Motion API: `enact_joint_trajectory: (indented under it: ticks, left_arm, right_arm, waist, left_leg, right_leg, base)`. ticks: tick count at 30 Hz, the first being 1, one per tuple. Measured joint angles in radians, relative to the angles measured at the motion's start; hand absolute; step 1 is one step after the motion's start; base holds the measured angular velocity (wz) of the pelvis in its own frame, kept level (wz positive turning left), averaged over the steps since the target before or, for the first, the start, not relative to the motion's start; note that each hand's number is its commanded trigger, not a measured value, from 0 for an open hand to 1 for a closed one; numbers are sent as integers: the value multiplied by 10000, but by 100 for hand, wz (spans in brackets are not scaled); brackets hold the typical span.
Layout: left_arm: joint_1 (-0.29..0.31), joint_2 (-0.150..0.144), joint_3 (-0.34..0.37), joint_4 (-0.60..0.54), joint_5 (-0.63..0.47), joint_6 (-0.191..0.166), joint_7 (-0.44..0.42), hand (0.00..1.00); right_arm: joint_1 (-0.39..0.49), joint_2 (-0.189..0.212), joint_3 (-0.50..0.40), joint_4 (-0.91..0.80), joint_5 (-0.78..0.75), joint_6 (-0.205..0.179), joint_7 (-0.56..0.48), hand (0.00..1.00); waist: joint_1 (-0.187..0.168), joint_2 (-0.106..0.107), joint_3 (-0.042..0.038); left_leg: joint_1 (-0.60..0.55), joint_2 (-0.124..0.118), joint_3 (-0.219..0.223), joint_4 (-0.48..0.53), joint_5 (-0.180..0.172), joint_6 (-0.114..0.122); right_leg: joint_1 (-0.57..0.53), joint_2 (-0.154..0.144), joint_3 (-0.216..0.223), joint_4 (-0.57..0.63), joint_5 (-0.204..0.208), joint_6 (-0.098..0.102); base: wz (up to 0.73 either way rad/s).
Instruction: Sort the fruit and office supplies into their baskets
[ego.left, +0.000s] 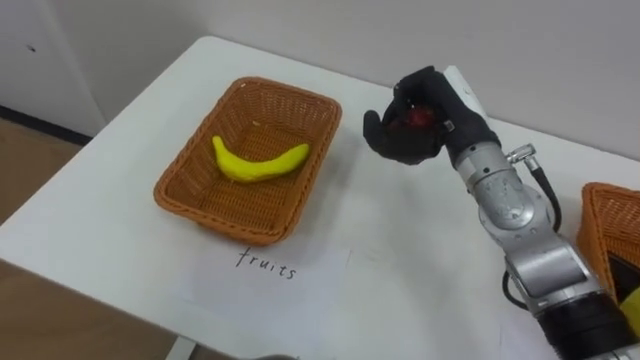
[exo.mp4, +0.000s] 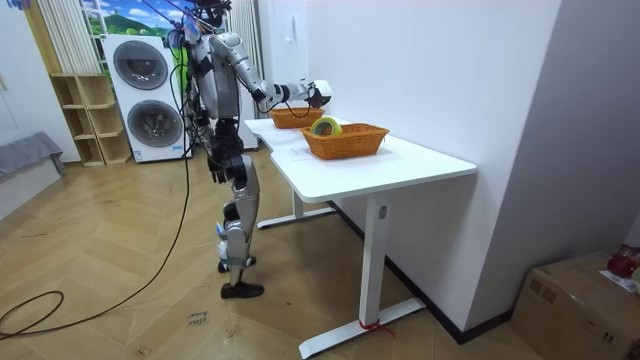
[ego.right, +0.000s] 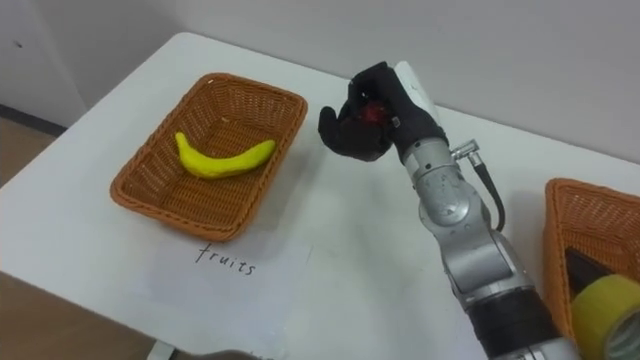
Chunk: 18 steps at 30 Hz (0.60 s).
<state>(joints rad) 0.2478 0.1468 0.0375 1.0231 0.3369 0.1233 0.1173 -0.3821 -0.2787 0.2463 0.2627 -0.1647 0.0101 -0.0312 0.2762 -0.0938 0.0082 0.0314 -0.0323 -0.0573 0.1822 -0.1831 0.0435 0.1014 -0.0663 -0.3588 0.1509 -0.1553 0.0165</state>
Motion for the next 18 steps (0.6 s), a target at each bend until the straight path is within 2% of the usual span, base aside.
enact_joint_trajectory:
  ticks: [6,9,12,18]
  left_arm:
    - [-20,6,14,169,-83,25,-320,0]
    - [-15,9,22,193,-94,68,-491,0]
    - [-37,-7,1,320,-144,81,-595,0]
    - [-49,-2,2,572,-211,113,-610,0]
  right_arm:
    - [-149,223,166,-5,-28,148,0,100]
    - [-383,326,167,-5,-28,255,10,100]
    - [-726,475,170,-9,1,346,11,100]
    - [-1088,506,174,-10,24,346,-2,100]
  waist:
    - [309,-14,33]
    - [332,-63,74]
    - [334,-84,79]
    - [419,-83,79]
  left_leg:
    - [-57,0,-82,12,0,-2]
    - [-137,-17,-191,66,0,-2]
    - [-218,-34,-279,109,-1,-2]
    - [-235,-56,-346,114,0,-2]
  right_leg:
    - [6,-2,-73,8,-11,17]
    - [7,-9,-184,9,-11,17]
    - [-13,-13,-254,6,-11,17]
    - [-5,-17,-277,4,-11,17]
  base:
    - [5]
    - [14]
    - [10]
    - [2]
